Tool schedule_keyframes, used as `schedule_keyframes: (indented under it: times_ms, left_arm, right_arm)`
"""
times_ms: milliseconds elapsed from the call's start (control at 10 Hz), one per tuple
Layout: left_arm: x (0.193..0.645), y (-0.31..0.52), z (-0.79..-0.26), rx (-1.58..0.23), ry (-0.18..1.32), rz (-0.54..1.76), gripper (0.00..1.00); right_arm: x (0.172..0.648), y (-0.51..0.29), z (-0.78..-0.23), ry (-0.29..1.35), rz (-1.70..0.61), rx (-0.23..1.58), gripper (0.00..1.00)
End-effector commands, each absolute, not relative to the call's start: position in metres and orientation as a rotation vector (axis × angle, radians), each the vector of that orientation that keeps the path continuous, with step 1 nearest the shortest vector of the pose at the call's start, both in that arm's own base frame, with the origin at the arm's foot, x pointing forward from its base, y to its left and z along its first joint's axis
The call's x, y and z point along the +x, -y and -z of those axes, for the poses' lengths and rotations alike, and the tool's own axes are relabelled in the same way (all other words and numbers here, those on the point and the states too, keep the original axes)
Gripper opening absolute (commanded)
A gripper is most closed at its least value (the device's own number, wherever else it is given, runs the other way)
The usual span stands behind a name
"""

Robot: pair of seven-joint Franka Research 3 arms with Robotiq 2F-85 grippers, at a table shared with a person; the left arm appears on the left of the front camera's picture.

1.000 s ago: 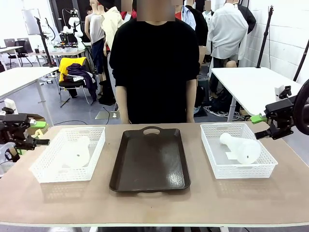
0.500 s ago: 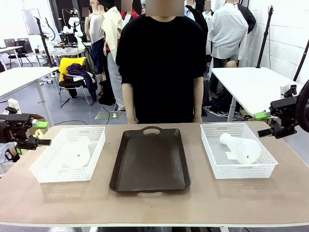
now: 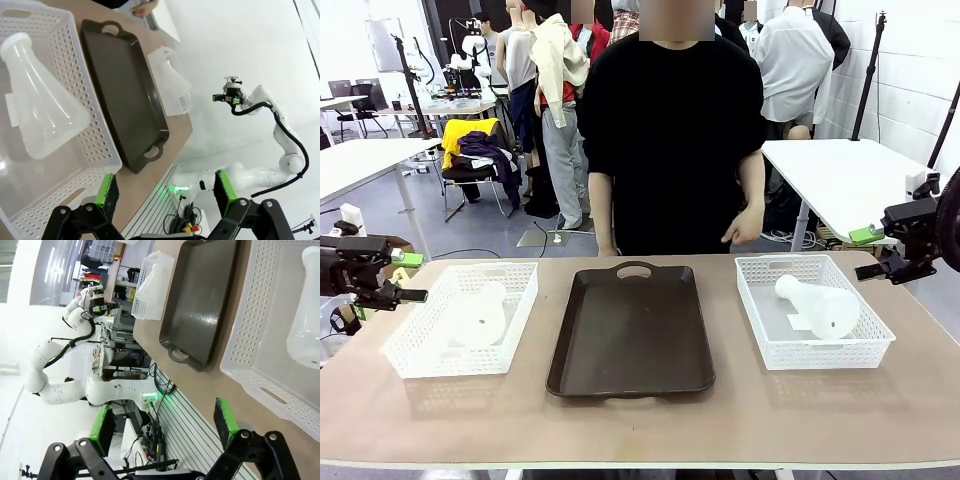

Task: Prepare the laboratory tools.
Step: Pick up the Big flask that the person points to.

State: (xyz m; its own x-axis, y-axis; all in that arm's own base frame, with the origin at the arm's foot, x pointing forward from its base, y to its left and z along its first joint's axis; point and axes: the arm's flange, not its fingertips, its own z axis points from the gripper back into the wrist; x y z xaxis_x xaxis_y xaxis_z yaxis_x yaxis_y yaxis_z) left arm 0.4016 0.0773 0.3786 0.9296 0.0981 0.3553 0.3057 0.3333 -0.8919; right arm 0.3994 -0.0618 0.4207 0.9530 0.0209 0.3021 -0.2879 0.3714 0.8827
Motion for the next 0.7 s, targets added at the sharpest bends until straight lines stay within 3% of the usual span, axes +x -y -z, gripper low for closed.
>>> schedule_keyframes:
  times_ms: [0, 600]
  left_arm:
    - [0.4002, -0.0785, -0.3793, -1.264, 0.373, 0.151, 1.0]
    - [0.4002, -0.0785, -0.3793, -1.264, 0.373, 0.151, 1.0]
  right_arm:
    - [0.3995, 0.061, -0.4205, 0.244, -0.2, 1.174, 1.0]
    - [0.3995, 0.061, -0.4205, 0.244, -0.2, 1.174, 1.0]
